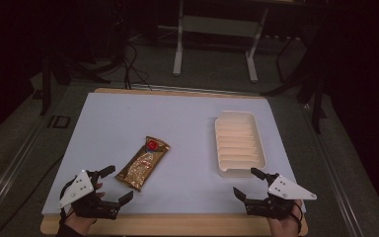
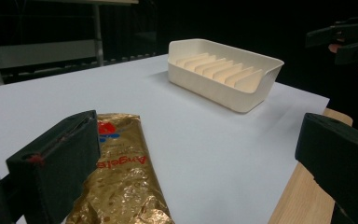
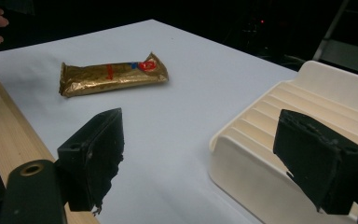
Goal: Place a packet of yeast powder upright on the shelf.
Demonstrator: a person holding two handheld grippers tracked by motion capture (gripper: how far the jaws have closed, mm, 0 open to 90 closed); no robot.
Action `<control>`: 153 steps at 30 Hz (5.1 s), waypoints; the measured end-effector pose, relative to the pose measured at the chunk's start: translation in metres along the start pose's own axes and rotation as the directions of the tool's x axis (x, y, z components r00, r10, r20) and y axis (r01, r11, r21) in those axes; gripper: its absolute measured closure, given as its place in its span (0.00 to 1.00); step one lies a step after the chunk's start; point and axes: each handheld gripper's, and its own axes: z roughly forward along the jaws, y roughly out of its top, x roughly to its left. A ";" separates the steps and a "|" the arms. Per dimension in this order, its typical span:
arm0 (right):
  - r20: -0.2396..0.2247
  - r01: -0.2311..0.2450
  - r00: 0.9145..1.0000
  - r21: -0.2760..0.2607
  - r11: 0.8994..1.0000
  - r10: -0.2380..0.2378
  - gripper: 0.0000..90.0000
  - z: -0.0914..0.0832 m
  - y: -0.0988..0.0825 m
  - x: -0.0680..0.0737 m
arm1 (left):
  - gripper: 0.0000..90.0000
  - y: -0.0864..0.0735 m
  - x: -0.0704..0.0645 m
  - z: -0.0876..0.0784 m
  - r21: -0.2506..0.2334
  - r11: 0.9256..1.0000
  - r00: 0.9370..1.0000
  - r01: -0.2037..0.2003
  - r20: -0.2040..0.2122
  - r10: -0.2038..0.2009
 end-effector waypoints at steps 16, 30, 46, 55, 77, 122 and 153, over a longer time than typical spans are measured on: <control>-0.036 0.055 0.998 -0.067 0.996 -0.058 0.16 -0.003 0.004 0.007 | 0.01 0.016 -0.014 -0.004 -0.083 0.996 0.992 -0.012 0.125 0.023; -0.098 0.015 0.995 -0.044 0.999 -0.020 0.14 -0.004 0.011 0.011 | 0.01 0.043 -0.019 0.009 0.037 0.999 0.989 -0.016 0.149 0.010; -0.098 0.053 0.994 -0.038 0.998 -0.056 0.12 -0.001 0.015 0.021 | 0.01 0.063 0.019 0.050 0.110 0.994 0.993 -0.013 0.115 0.000; -0.099 0.058 0.993 -0.042 0.997 -0.062 0.12 -0.001 0.014 0.019 | 0.01 0.067 0.031 0.073 0.144 0.989 0.995 -0.021 0.103 0.006; -0.116 0.052 0.992 -0.028 0.998 -0.055 0.14 0.001 0.012 0.018 | 0.20 0.054 0.081 0.120 0.229 0.973 1.000 -0.022 0.013 0.020; -0.133 0.036 0.990 0.008 0.999 -0.035 0.15 0.008 0.006 0.016 | 0.51 0.003 0.144 0.182 0.490 0.862 0.990 0.127 -0.008 -0.141; -0.127 0.033 0.991 -0.005 0.999 -0.034 0.15 0.005 0.008 0.016 | 1.00 0.025 0.114 0.176 0.470 0.882 0.998 0.004 -0.054 0.024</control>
